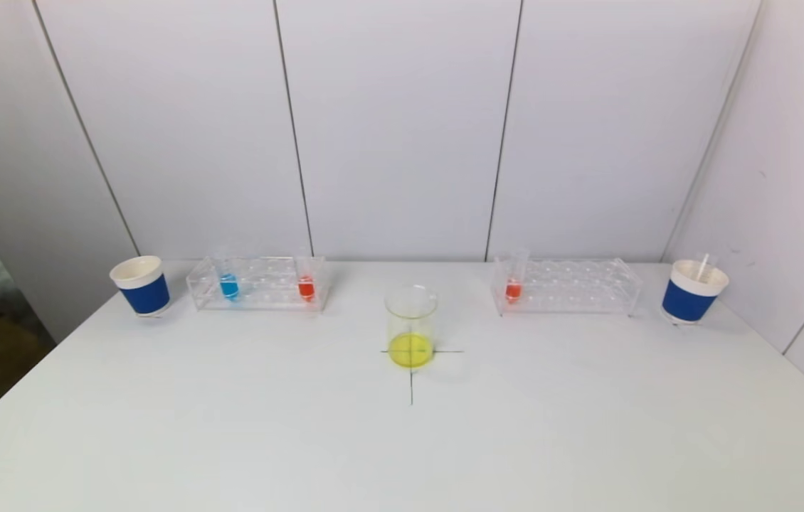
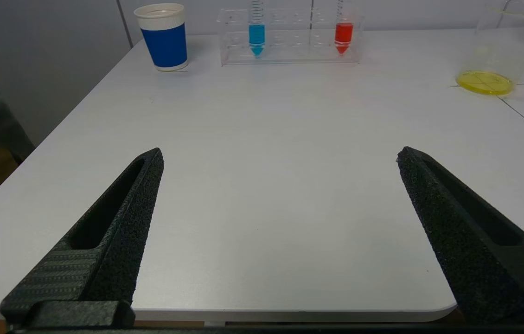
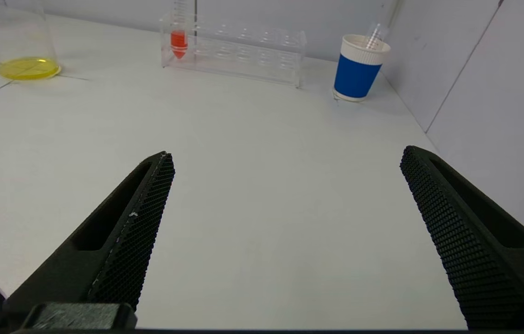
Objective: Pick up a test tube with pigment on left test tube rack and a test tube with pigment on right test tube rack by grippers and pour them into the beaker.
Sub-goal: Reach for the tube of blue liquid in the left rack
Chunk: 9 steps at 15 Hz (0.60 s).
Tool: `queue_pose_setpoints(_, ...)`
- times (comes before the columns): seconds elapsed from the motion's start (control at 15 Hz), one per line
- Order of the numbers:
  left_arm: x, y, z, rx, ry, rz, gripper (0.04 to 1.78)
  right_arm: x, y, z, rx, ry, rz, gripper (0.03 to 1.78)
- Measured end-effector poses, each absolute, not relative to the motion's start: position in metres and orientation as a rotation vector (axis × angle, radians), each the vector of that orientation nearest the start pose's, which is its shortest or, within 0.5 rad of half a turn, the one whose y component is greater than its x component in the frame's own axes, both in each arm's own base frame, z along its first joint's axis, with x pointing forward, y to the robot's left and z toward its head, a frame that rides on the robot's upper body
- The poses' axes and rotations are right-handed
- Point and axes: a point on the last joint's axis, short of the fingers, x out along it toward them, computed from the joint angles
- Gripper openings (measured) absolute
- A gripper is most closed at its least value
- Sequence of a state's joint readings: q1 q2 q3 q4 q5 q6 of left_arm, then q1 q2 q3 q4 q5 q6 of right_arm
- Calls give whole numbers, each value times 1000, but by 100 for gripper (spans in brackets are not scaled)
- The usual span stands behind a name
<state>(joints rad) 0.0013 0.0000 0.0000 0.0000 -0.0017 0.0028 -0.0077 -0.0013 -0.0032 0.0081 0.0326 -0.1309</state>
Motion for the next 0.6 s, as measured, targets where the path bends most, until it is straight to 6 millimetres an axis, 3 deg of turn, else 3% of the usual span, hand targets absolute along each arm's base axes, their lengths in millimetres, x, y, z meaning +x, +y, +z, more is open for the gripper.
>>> queue_pose_setpoints(0.6, -23, 0, 75, 3, 1, 0, 176, -23, 1, 76, -47, -7, 25, 177)
